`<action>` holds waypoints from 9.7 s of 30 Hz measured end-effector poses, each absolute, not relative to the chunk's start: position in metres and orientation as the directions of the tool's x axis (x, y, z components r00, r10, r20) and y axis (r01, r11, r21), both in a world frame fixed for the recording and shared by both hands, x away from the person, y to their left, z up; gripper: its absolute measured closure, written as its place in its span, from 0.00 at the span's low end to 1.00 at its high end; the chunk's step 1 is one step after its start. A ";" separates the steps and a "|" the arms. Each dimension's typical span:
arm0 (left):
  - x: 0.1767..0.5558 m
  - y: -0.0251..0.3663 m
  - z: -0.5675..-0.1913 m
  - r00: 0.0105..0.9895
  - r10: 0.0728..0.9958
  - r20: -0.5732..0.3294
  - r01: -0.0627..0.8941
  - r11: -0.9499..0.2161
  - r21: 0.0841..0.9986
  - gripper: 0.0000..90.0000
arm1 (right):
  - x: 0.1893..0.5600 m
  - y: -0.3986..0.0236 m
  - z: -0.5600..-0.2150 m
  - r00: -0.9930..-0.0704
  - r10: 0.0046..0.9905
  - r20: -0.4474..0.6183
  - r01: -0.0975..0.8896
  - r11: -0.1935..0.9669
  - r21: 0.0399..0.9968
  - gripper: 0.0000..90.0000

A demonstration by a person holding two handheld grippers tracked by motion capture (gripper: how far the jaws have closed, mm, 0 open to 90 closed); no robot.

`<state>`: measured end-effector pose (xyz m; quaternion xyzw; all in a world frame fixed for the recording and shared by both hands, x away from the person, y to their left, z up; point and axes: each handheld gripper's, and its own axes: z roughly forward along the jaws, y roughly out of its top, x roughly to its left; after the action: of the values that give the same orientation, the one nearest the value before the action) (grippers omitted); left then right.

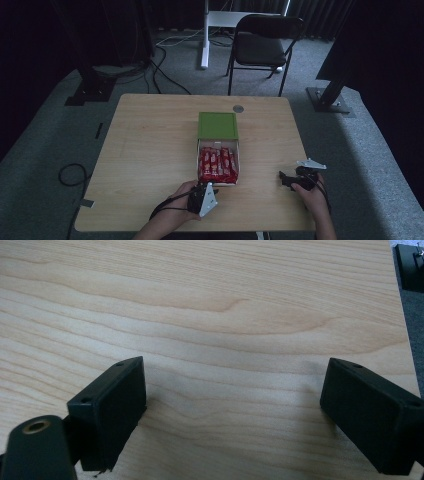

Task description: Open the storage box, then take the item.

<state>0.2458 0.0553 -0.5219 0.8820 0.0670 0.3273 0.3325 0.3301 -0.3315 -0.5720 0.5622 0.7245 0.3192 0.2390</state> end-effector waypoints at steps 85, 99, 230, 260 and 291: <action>0.303 0.275 -0.550 0.301 0.953 0.026 0.497 -0.181 0.848 0.01 | 0.330 -0.331 -0.572 -0.248 0.969 0.011 0.661 0.161 0.733 0.12; 0.303 0.290 -0.554 0.192 0.980 0.055 0.577 -0.158 0.802 0.01 | 0.330 -0.331 -0.572 -0.248 0.969 0.011 0.662 0.161 0.732 0.12; 0.311 0.293 -0.565 0.075 0.997 0.016 0.715 -0.065 0.696 0.01 | 0.327 -0.152 -0.447 -0.507 0.859 0.068 0.454 0.199 0.869 0.22; 0.311 0.293 -0.565 0.076 0.997 0.016 0.715 -0.065 0.696 0.01 | 0.319 -0.101 -0.470 -0.597 0.794 0.114 0.501 0.257 0.827 0.48; 0.311 0.293 -0.565 0.075 0.997 0.015 0.715 -0.064 0.696 0.01 | 0.321 -0.076 -0.504 -0.492 0.858 0.144 0.612 0.223 0.759 0.67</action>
<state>0.3107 0.2931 -0.5650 0.6813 0.6281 0.2607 0.2708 0.3206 -0.0759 -0.5040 0.4796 0.7666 0.3979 0.1548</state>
